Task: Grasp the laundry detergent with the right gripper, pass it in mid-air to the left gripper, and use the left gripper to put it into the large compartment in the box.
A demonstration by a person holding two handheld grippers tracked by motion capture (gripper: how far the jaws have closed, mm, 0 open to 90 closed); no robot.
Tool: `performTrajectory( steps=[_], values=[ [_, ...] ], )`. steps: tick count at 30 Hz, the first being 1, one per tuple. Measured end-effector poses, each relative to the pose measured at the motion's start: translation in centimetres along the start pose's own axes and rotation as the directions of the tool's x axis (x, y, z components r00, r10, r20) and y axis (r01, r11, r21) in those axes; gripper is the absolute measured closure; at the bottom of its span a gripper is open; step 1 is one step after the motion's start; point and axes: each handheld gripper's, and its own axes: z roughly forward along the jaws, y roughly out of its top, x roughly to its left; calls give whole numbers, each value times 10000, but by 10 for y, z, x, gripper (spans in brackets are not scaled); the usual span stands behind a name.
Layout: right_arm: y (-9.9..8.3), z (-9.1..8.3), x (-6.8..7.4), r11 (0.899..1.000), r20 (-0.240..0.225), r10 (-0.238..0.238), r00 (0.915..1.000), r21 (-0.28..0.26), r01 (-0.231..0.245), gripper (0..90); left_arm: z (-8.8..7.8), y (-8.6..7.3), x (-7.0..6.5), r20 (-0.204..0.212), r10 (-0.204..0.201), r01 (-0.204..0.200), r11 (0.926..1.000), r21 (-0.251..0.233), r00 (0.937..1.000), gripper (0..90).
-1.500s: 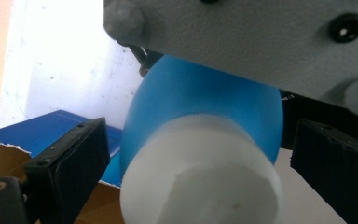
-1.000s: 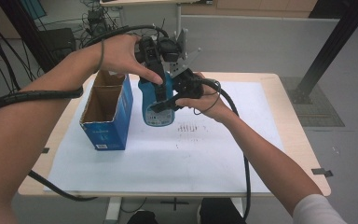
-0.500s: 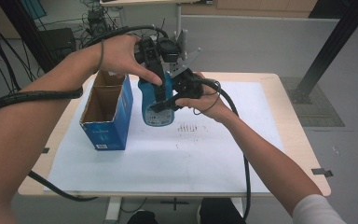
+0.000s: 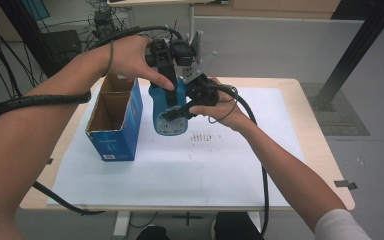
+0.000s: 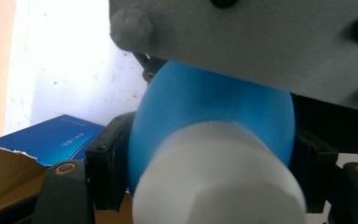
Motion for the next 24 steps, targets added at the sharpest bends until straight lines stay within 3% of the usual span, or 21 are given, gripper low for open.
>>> performTrajectory(
  steps=[6, 24],
  values=[
    [1, 1, 0, 9998, -3, -211, 9998, -55, 211, 438, 2, 1, 0, 11, 61, -61, 10000, 76, 10000, 343],
    [1, 2, 3, 9993, 50, -370, 9993, 64, 370, 438, 4, 1, -3, -16, 319, -319, 9992, 251, 9995, 361]
  ],
)
